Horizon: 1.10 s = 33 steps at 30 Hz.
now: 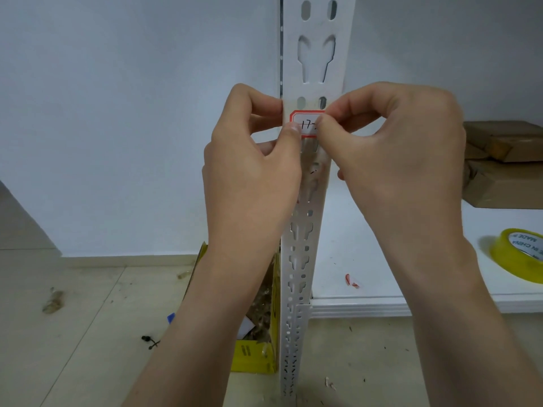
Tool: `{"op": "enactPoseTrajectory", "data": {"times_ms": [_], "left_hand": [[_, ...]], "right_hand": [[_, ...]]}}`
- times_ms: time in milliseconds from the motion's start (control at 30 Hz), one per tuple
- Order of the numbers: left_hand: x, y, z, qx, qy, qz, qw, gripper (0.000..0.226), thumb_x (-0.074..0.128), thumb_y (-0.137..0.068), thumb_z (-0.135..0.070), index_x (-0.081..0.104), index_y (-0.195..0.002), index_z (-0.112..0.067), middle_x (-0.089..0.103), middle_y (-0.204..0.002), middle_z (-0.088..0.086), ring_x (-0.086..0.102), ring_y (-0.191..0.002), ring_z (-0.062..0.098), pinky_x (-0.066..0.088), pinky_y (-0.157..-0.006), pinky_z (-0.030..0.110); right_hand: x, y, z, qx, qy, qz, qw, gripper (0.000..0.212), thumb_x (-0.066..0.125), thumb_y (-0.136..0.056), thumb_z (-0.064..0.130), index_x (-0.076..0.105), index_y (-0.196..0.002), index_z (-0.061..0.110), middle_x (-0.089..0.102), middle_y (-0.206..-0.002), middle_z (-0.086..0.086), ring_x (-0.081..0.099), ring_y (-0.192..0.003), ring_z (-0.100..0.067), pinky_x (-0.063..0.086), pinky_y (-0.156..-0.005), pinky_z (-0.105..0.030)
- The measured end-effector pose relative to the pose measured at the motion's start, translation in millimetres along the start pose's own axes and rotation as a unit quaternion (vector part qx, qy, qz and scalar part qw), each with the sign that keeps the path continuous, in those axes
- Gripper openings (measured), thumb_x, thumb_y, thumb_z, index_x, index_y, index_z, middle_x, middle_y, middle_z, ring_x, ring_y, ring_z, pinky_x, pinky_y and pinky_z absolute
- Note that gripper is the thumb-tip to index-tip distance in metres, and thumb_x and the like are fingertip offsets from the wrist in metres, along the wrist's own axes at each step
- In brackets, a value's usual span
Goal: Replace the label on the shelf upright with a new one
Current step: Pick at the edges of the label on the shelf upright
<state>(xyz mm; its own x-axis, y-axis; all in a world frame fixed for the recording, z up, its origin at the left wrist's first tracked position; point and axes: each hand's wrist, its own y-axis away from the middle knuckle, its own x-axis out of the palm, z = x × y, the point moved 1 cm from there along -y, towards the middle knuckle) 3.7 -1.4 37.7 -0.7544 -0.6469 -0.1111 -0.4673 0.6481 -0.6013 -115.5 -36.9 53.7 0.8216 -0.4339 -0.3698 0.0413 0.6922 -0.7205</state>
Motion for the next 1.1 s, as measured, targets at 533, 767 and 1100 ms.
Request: {"op": "enactPoseTrajectory", "data": {"times_ms": [533,767,1100], "left_hand": [[-0.7,-0.1,0.3,0.001,-0.001,0.005,1.0,0.021,0.069,-0.099,-0.025,0.052,-0.092,-0.034,0.074,-0.109,-0.016,0.071,-0.091,-0.011,0.064,-0.079,0.027],[-0.5,0.0,-0.2,0.001,0.002,0.006,1.0,0.02,0.069,-0.099,-0.023,0.053,-0.093,-0.033,0.074,-0.108,-0.016,0.071,-0.089,-0.01,0.064,-0.079,0.028],[0.3,0.3,-0.8,0.002,-0.004,0.005,1.0,0.02,0.068,-0.1,-0.022,0.052,-0.093,-0.032,0.074,-0.106,-0.017,0.072,-0.087,-0.009,0.064,-0.077,0.029]], "right_hand": [[-0.6,1.6,0.4,0.005,-0.012,-0.026,1.0,0.004,0.071,-0.083,0.047,0.073,-0.08,0.045,0.071,-0.075,0.021,0.071,-0.077,-0.02,0.061,-0.067,-0.047],[-2.3,-0.4,0.5,0.012,-0.024,-0.006,1.0,0.009,0.074,-0.086,0.043,0.07,-0.077,0.044,0.069,-0.071,0.021,0.069,-0.065,-0.008,0.062,-0.065,-0.041],[-6.5,0.4,-4.9,0.003,-0.042,-0.039,0.998,0.01,0.073,-0.082,0.038,0.07,-0.073,0.041,0.073,-0.075,0.018,0.071,-0.065,-0.012,0.06,-0.061,-0.042]]}}
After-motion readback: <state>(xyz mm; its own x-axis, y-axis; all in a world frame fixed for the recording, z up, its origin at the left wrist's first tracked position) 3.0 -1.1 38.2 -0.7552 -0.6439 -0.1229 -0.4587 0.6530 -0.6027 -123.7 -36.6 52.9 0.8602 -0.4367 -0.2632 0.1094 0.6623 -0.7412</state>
